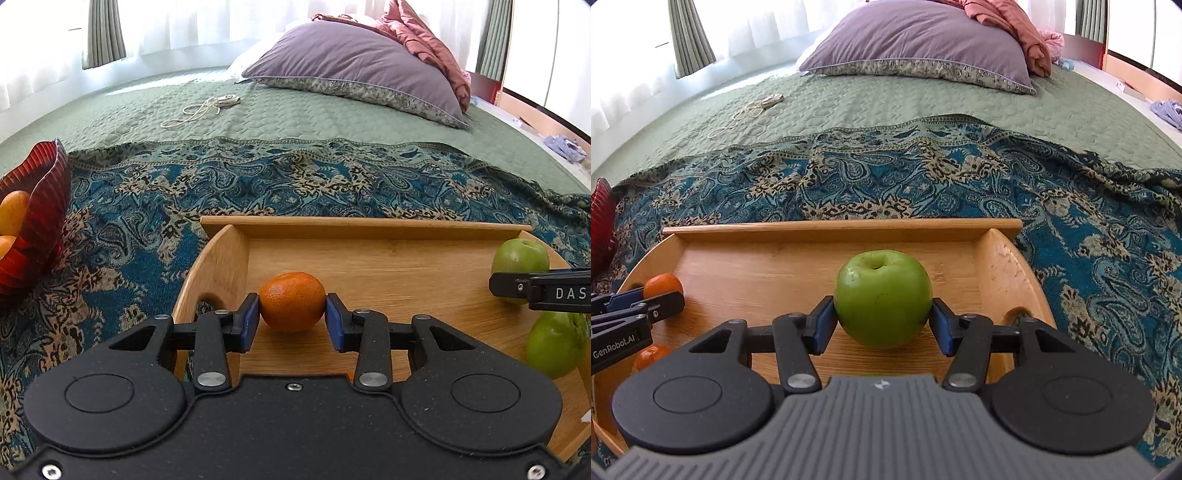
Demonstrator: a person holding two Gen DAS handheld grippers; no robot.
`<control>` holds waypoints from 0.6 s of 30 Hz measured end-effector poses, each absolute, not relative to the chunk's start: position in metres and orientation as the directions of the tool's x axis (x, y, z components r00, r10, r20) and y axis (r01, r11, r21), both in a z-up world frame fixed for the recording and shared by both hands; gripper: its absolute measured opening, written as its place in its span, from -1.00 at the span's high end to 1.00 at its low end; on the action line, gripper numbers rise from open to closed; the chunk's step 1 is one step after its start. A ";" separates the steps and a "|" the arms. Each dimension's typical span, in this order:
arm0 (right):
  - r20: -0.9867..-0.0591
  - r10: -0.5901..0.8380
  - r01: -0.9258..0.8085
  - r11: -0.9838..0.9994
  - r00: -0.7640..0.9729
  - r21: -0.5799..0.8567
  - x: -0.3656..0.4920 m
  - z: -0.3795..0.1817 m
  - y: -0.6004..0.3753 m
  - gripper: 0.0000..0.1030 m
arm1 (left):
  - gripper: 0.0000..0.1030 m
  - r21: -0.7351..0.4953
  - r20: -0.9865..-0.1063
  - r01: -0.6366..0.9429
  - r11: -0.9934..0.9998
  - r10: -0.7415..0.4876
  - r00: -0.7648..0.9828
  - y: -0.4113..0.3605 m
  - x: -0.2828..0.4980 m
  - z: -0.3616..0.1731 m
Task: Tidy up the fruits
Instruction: 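Carry the tangerine and apple onto the tray beside the first fruits, then open both grippers to set the tangerine and apple on the tray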
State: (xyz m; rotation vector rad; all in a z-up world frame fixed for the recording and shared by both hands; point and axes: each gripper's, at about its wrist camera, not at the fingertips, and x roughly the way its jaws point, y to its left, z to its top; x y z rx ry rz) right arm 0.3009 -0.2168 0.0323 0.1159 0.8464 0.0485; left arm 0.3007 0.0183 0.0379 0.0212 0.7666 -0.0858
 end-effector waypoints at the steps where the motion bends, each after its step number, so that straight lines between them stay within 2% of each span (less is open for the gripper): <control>1: -0.743 0.089 0.004 0.992 0.663 0.123 0.301 0.032 -0.217 -0.11 | 0.30 -0.013 -0.693 0.085 0.996 -0.070 0.718 0.019 0.301 0.038; 7: -0.740 0.089 -0.001 0.993 0.666 0.118 0.301 0.031 -0.215 -0.12 | 0.27 0.001 -0.686 0.088 0.996 -0.063 0.724 0.017 0.299 0.038; 8: -0.740 0.090 0.001 0.993 0.666 0.121 0.301 0.031 -0.215 -0.18 | 0.19 0.005 -0.686 0.088 0.996 -0.061 0.725 0.016 0.299 0.038; 9: -0.740 0.096 0.001 0.991 0.665 0.130 0.301 0.031 -0.216 -0.37 | -0.06 0.009 -0.680 0.088 0.996 -0.059 0.731 0.016 0.297 0.039; 11: -0.735 0.116 -0.003 0.988 0.668 0.154 0.298 0.032 -0.219 -0.53 | -0.36 0.002 -0.662 0.096 0.995 -0.071 0.746 0.018 0.293 0.042; 12: -0.724 0.124 -0.003 0.986 0.678 0.166 0.295 0.035 -0.221 -0.66 | -0.41 -0.002 -0.653 0.104 0.995 -0.080 0.753 0.020 0.290 0.045; 13: -0.714 0.131 -0.005 0.984 0.688 0.175 0.292 0.037 -0.222 -0.71 | -0.42 -0.003 -0.647 0.110 0.994 -0.086 0.757 0.021 0.288 0.048; 18: -0.679 0.159 -0.035 0.981 0.717 0.193 0.274 0.049 -0.231 -0.81 | -0.66 0.001 -0.607 0.125 0.992 -0.098 0.788 0.027 0.268 0.065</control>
